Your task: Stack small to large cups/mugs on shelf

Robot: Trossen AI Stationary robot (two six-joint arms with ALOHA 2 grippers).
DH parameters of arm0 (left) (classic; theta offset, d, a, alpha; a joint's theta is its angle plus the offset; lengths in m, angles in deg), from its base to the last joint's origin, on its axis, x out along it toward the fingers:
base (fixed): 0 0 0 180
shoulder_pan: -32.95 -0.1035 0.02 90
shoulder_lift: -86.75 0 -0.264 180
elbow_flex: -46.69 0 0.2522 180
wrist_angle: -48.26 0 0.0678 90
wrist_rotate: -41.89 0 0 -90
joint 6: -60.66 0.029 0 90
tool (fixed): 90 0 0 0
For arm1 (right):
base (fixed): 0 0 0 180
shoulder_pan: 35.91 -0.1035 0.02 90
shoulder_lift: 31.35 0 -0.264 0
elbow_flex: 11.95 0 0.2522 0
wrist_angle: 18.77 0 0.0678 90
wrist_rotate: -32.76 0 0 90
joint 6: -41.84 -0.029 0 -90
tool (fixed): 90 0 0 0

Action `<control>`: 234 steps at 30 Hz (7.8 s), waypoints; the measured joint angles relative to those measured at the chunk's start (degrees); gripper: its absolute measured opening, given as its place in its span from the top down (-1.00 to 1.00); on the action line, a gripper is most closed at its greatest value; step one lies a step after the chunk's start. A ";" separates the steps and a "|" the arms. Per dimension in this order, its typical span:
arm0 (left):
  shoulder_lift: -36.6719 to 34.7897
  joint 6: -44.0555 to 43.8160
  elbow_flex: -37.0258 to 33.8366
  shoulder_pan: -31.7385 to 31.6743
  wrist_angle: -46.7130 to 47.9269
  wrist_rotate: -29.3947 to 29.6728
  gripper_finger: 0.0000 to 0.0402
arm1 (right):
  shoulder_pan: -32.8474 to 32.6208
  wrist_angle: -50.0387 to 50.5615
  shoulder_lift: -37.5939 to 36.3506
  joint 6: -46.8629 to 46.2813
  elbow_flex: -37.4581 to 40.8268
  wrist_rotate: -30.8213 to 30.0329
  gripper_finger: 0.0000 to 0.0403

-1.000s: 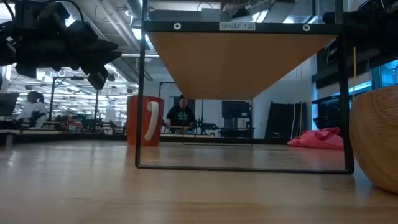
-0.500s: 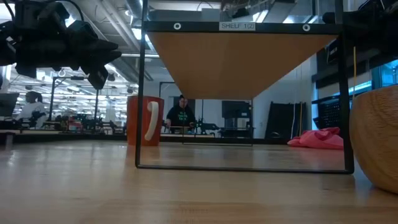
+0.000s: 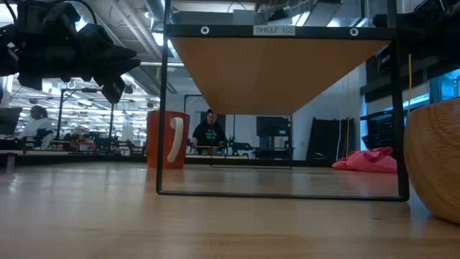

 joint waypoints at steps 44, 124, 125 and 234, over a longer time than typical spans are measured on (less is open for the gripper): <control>0.00 0.00 0.01 0.00 0.01 0.00 0.65 | 0.02 -11.54 0.04 -43.91 0.01 -12.41 0.95; 3.66 -7.57 32.01 2.89 50.91 26.18 0.65 | 0.07 -3.02 0.04 -38.98 0.01 -40.35 0.95; 5.05 -4.35 35.39 3.19 56.45 27.08 0.65 | 0.05 -2.97 0.04 -38.97 0.01 -40.27 0.95; 57.90 14.64 70.86 -7.94 95.05 36.33 0.50 | 0.06 3.81 0.04 -41.84 0.01 -38.97 0.95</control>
